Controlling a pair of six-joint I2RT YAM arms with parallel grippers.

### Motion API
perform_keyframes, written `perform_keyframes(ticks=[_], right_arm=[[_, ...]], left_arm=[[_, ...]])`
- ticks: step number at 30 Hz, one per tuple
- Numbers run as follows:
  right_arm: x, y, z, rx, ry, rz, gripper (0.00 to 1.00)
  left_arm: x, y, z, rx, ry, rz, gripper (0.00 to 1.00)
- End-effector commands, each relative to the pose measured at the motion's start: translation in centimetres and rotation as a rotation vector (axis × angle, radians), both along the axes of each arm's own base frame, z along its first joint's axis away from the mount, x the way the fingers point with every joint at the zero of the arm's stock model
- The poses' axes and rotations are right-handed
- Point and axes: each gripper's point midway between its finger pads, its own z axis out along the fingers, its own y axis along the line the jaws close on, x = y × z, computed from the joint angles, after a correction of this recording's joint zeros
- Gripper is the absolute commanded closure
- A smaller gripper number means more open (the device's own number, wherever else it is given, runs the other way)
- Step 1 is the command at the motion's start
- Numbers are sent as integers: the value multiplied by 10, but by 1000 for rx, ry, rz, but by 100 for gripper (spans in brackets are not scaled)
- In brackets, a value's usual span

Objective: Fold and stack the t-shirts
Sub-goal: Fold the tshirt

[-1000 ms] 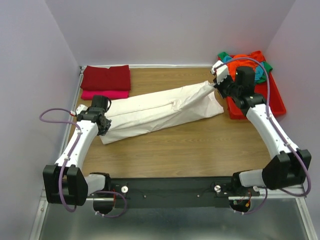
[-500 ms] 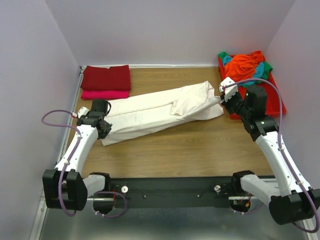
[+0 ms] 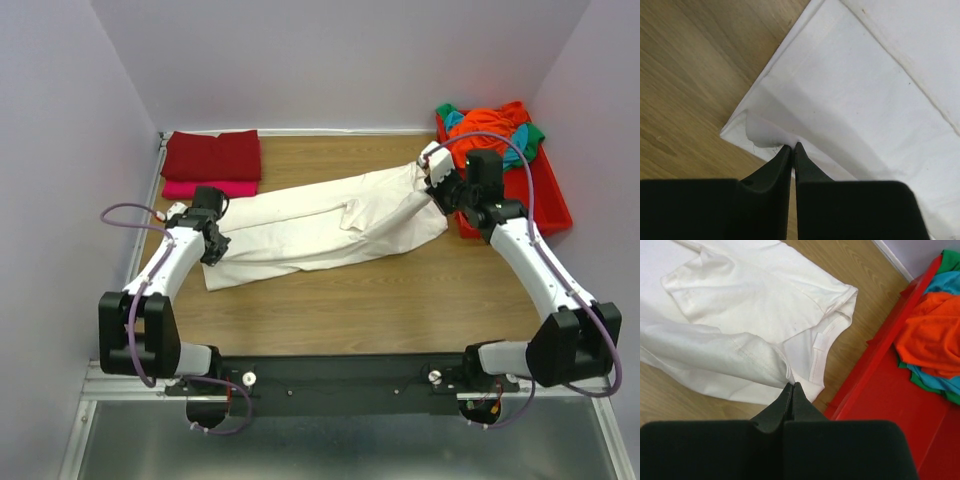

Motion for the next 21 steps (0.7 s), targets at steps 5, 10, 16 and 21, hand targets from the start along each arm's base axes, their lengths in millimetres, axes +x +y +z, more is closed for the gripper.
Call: perform_keyframes(ticks=[5,10,16,21], right_arm=[[46,0,21,-17,-64,-16,99],[59,3,18,-12,-54,-11,99],[71,7,9,-5,-30,-8,99],[82,10,5,-4,-22,-4,99]], left_arm=[[28,6,-5,41,-1,-6,88],[34,9,-8,54,8,-3,88],[40,12,-11,62,16,3,88],[43,15,-16,63,28,13,88]])
